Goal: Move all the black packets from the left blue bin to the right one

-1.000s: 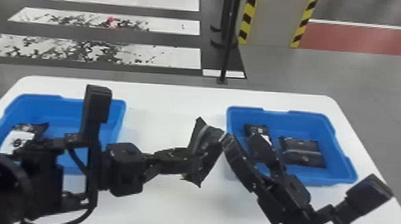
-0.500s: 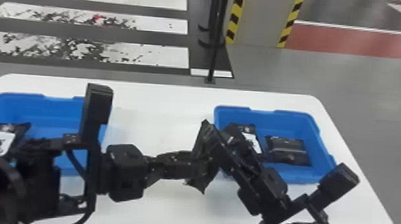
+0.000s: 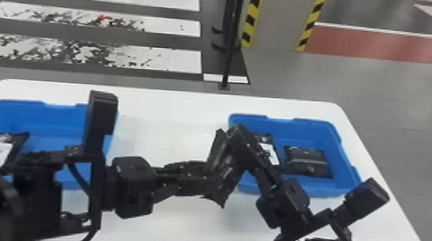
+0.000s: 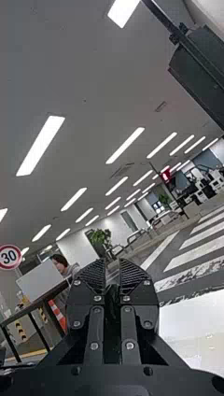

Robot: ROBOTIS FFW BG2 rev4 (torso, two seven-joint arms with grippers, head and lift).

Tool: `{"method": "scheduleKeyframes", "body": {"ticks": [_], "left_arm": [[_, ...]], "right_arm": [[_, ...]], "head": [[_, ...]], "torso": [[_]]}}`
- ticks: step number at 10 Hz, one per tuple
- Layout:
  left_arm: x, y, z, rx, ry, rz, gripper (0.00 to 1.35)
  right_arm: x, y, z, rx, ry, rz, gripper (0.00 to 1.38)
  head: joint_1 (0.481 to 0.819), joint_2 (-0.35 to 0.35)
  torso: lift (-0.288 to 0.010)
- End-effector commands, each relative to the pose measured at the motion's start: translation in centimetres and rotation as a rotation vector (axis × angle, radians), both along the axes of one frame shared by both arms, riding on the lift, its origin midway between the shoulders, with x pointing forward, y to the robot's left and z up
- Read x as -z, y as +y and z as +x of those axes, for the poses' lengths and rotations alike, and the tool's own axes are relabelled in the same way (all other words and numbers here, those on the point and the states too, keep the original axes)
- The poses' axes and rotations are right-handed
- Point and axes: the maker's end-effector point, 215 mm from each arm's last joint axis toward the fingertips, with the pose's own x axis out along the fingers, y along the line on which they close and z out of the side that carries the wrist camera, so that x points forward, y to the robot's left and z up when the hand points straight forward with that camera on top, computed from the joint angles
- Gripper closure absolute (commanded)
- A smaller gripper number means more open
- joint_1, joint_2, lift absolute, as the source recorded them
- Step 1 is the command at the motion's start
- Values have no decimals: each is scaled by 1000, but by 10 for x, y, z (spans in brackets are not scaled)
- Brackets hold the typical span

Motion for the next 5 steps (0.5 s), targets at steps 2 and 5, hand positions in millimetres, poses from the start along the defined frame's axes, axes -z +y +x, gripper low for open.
{"method": "scheduleKeyframes", "body": {"ticks": [2, 5], "left_arm": [[10, 9, -4, -28, 34, -11, 91], [5, 13, -7, -40, 32, -45, 140]], "right_arm": [[-5, -20, 9, 36, -19, -18, 1283], [-6, -82, 47, 147, -56, -130, 1283]], "head": [[695, -119], [695, -164]], "torso": [[-185], [-185]]}}
